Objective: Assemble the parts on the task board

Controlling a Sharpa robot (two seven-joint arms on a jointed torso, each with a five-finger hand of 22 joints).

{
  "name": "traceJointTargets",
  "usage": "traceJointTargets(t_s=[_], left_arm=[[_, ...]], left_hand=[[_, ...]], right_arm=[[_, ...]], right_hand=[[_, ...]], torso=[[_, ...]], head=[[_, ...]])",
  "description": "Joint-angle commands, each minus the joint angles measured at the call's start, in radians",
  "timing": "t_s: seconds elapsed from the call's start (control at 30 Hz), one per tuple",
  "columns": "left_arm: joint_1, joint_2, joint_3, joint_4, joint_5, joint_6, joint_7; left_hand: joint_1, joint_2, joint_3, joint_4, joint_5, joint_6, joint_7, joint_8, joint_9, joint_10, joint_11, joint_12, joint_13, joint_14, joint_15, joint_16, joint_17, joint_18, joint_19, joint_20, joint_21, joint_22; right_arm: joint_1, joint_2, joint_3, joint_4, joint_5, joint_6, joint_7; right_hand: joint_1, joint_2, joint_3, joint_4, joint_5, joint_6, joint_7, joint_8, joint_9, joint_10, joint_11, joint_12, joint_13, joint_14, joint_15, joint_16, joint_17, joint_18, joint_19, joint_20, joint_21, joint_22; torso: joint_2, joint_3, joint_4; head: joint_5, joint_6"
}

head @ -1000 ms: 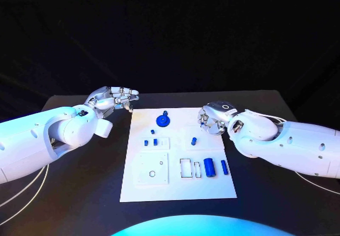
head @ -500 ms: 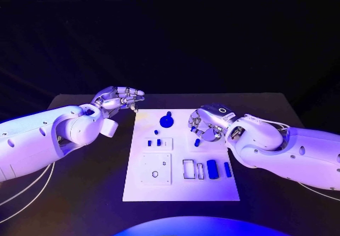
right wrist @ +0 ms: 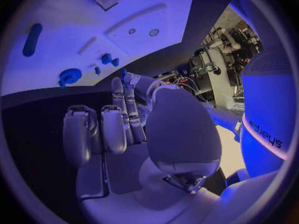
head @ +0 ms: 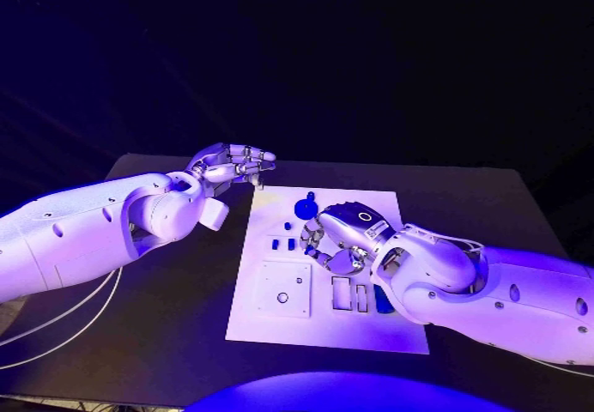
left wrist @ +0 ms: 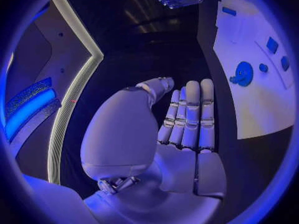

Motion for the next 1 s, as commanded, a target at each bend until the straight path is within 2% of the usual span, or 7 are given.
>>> traceJointTargets(t_s=[0.03, 0.2, 0.37, 0.53, 0.77, 0.93, 1.0], left_arm=[[0.000, 0.010, 0.001, 0.000, 0.007, -0.006, 0.018], [0.000, 0.022, 0.001, -0.003, 0.010, -0.008, 0.020], [0.000, 0.031, 0.001, -0.005, 0.011, -0.006, 0.019], [0.000, 0.034, 0.001, -0.006, 0.011, -0.003, 0.017], [0.000, 0.035, 0.001, -0.008, 0.011, -0.001, 0.016], [0.000, 0.036, 0.001, -0.009, 0.011, 0.000, 0.015], [0.000, 0.036, 0.001, -0.009, 0.011, 0.000, 0.015]], left_hand=[[0.001, 0.007, -0.007, -0.002, 0.002, -0.006, 0.010, 0.005, -0.002, -0.009, 0.000, 0.005, -0.001, -0.002, 0.003, -0.006, -0.002, 0.014, 0.007, 0.002, -0.006, -0.001], [0.000, 0.007, -0.007, -0.001, 0.001, -0.006, 0.010, 0.006, -0.001, -0.009, 0.000, 0.005, -0.001, -0.002, 0.003, -0.006, -0.002, 0.014, 0.006, 0.002, -0.006, -0.002], [-0.002, 0.008, -0.008, 0.001, 0.001, -0.007, 0.011, 0.007, -0.001, -0.010, 0.001, 0.006, -0.002, -0.002, 0.004, -0.007, -0.003, 0.014, 0.006, 0.003, -0.008, -0.003], [-0.004, 0.008, -0.010, 0.002, 0.001, -0.008, 0.011, 0.008, -0.001, -0.011, 0.001, 0.007, -0.002, -0.002, 0.004, -0.007, -0.003, 0.014, 0.006, 0.003, -0.009, -0.004], [-0.004, 0.008, -0.010, 0.002, 0.001, -0.008, 0.011, 0.008, -0.001, -0.011, 0.001, 0.007, -0.002, -0.002, 0.004, -0.007, -0.003, 0.014, 0.006, 0.003, -0.009, -0.004], [-0.004, 0.008, -0.010, 0.002, 0.002, -0.009, 0.011, 0.009, -0.001, -0.012, 0.001, 0.008, -0.002, -0.002, 0.004, -0.008, -0.004, 0.014, 0.006, 0.004, -0.011, -0.004], [-0.004, 0.008, -0.010, 0.002, 0.002, -0.009, 0.011, 0.009, -0.001, -0.012, 0.001, 0.008, -0.002, -0.002, 0.004, -0.008, -0.004, 0.014, 0.006, 0.004, -0.011, -0.004]], right_arm=[[-0.021, 0.016, -0.003, -0.011, -0.007, -0.003, 0.032], [-0.051, 0.040, -0.006, -0.036, -0.011, -0.003, 0.037], [-0.070, 0.053, -0.008, -0.053, -0.011, -0.002, 0.038], [-0.078, 0.055, -0.009, -0.060, -0.010, 0.003, 0.038], [-0.087, 0.053, -0.011, -0.076, -0.010, 0.010, 0.034], [-0.090, 0.055, -0.011, -0.087, -0.012, 0.013, 0.029], [-0.091, 0.056, -0.011, -0.091, -0.014, 0.016, 0.026]], right_hand=[[0.001, 0.010, 0.006, -0.003, 0.003, 0.006, 0.002, 0.002, 0.002, 0.042, -0.032, 0.001, 0.001, 0.049, -0.009, 0.000, -0.001, -0.020, 0.047, -0.006, 0.003, 0.202], [0.001, 0.010, 0.007, -0.004, 0.003, 0.005, 0.003, 0.001, 0.002, 0.042, -0.032, 0.000, 0.001, 0.049, -0.009, 0.000, -0.002, -0.020, 0.047, -0.006, 0.004, 0.203], [0.001, 0.010, 0.007, -0.004, 0.003, 0.005, 0.003, 0.001, 0.002, 0.042, -0.032, 0.000, 0.001, 0.049, -0.009, 0.000, -0.002, -0.020, 0.047, -0.006, 0.004, 0.203], [0.001, 0.010, 0.007, -0.004, 0.003, 0.005, 0.003, 0.001, 0.002, 0.042, -0.032, 0.000, 0.001, 0.049, -0.009, 0.000, -0.002, -0.020, 0.047, -0.006, 0.004, 0.203], [0.000, 0.009, 0.008, -0.005, 0.003, 0.005, 0.003, 0.001, 0.003, 0.043, -0.032, -0.001, 0.001, 0.049, -0.009, 0.001, -0.002, -0.020, 0.048, -0.006, 0.005, 0.203], [0.000, 0.009, 0.008, -0.005, 0.003, 0.005, 0.003, 0.001, 0.003, 0.043, -0.032, -0.001, 0.001, 0.049, -0.009, 0.001, -0.002, -0.020, 0.048, -0.006, 0.005, 0.203], [-0.001, 0.009, 0.008, -0.005, 0.003, 0.005, 0.003, 0.001, 0.003, 0.043, -0.032, -0.001, 0.001, 0.048, -0.009, 0.000, -0.003, -0.020, 0.048, -0.006, 0.004, 0.203]], torso=[[-0.002, -0.0021, 0.0014], [-0.001, -0.0005, 0.0010], [0.001, 0.0004, 0.0000], [0.001, 0.0004, -0.0005], [0.001, -0.0002, -0.0005], [0.001, 0.0007, 0.0006], [0.001, 0.0003, 0.0004]], head=[[0.019, -0.008], [0.039, -0.012], [0.047, -0.017], [0.050, -0.016], [0.053, -0.022], [0.056, -0.024], [0.050, -0.021]])
